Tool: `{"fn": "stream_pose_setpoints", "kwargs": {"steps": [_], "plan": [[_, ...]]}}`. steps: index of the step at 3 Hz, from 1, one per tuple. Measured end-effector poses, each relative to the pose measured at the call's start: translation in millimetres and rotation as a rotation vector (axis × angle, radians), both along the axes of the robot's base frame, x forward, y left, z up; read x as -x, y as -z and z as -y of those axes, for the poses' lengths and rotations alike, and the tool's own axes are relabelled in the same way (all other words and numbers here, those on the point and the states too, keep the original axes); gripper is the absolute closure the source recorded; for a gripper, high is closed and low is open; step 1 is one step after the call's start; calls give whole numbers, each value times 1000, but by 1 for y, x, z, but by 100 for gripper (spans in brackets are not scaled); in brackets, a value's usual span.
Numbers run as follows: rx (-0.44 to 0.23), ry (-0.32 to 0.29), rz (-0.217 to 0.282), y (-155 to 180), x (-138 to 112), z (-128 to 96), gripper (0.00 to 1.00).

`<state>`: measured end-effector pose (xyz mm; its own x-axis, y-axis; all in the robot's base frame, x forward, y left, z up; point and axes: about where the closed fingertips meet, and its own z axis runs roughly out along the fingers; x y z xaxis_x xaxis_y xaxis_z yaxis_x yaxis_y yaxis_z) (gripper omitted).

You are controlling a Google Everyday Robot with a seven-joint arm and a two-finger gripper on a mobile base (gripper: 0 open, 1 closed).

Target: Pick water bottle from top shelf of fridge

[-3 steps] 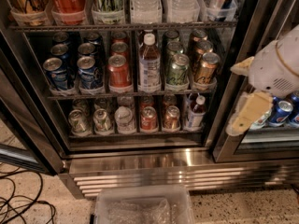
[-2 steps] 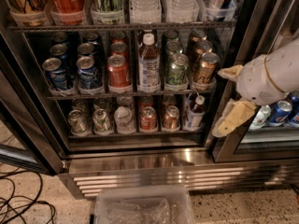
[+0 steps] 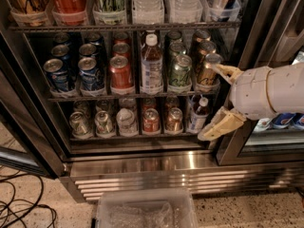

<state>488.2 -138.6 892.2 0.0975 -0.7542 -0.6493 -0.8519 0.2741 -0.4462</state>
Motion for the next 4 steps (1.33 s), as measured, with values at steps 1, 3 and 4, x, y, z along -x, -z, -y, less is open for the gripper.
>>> {"fn": "stream_pose_setpoints", "kwargs": {"steps": [1, 3, 4], "plan": [[0, 0, 0, 0, 0, 0, 0], [-31, 2, 7, 2, 0, -5, 0], [-43, 2, 3, 1, 0, -5, 0]]}}
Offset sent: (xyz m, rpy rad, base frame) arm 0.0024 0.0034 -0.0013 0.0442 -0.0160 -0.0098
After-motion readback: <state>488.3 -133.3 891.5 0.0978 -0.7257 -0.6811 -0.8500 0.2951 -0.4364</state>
